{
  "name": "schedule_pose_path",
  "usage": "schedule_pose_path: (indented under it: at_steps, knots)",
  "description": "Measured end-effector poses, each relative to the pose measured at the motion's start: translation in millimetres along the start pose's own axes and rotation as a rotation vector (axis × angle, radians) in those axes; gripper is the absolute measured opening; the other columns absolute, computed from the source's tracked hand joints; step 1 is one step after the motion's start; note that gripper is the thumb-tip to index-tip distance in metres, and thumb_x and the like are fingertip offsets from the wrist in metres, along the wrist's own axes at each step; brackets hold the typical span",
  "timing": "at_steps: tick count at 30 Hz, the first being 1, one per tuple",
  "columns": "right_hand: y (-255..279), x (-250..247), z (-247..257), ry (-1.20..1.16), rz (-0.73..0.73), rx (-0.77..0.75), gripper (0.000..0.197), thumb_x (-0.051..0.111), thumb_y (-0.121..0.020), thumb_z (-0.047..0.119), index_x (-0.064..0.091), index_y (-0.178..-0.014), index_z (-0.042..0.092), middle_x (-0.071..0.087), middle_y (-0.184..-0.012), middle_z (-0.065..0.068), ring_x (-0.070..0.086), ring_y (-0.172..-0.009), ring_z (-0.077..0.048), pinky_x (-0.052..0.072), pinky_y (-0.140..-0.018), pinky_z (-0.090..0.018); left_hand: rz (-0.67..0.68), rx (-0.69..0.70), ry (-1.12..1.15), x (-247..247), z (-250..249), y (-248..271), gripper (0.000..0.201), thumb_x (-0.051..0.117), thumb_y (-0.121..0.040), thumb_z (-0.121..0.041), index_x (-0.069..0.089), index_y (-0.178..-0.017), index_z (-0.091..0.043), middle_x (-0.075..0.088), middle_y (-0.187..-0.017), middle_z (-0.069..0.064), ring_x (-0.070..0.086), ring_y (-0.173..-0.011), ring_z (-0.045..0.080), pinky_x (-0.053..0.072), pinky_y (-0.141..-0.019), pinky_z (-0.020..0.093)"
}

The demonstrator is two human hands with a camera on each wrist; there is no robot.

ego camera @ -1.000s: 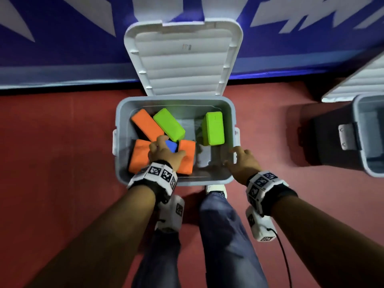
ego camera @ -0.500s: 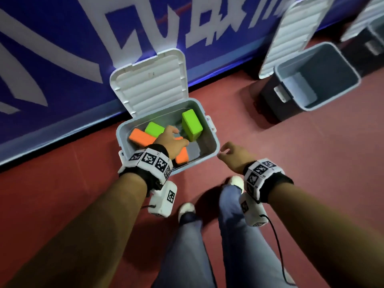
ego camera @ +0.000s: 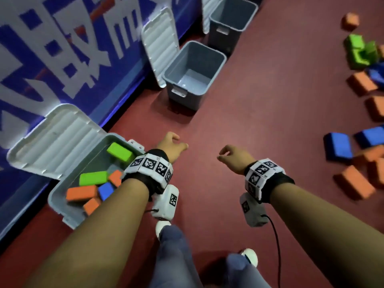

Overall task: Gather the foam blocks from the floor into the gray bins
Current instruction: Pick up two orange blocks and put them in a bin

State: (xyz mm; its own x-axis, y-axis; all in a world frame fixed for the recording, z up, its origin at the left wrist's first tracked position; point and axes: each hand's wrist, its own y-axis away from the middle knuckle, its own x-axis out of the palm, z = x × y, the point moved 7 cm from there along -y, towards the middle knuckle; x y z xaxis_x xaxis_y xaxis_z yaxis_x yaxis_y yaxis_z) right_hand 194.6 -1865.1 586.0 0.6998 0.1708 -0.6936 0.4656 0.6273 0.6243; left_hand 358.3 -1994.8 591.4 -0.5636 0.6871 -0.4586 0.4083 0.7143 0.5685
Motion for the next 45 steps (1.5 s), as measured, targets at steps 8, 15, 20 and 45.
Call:
schedule_pose_path:
  at_steps: [8, 15, 20, 45]
  knots:
    - [63, -93, -243, -0.173, -0.128, 0.168, 0.03, 0.052, -0.094, 0.03, 0.058, -0.116, 0.011, 0.063, -0.117, -0.012, 0.056, -0.109, -0.03, 0.041, -0.081, -0.029, 0.168, 0.2, -0.257, 222, -157, 48, 0.038, 0.063, -0.087, -0.028, 0.05, -0.12, -0.014, 0.057, -0.123, 0.008, 0.056, -0.108, 0.026, 0.04, -0.09, 0.03]
    - [143, -146, -474, -0.295, -0.229, 0.378, 0.03, 0.053, -0.093, 0.029, 0.06, -0.116, 0.011, 0.061, -0.12, -0.013, 0.053, -0.113, -0.031, 0.041, -0.087, -0.03, 0.326, 0.365, -0.448, 445, -246, 115, 0.034, 0.061, -0.087, -0.025, 0.052, -0.118, -0.015, 0.059, -0.12, 0.006, 0.056, -0.107, 0.026, 0.042, -0.091, 0.031]
    - [178, -154, -599, -0.396, -0.224, 0.501, 0.027, 0.054, -0.093, 0.029, 0.06, -0.11, 0.01, 0.064, -0.115, -0.013, 0.056, -0.109, -0.031, 0.042, -0.086, -0.032, 0.461, 0.383, -0.518, 562, -280, 146, 0.034, 0.06, -0.088, -0.027, 0.051, -0.119, -0.015, 0.058, -0.121, 0.004, 0.056, -0.11, 0.026, 0.043, -0.096, 0.034]
    - [31, -299, -986, -0.608, -0.153, 0.675, 0.031, 0.055, -0.091, 0.028, 0.055, -0.118, 0.012, 0.06, -0.12, -0.011, 0.055, -0.109, -0.029, 0.034, -0.077, -0.024, 0.569, 0.207, -0.718, 978, -458, -2, 0.035, 0.06, -0.086, -0.029, 0.051, -0.118, -0.018, 0.058, -0.116, 0.009, 0.057, -0.105, 0.03, 0.046, -0.089, 0.033]
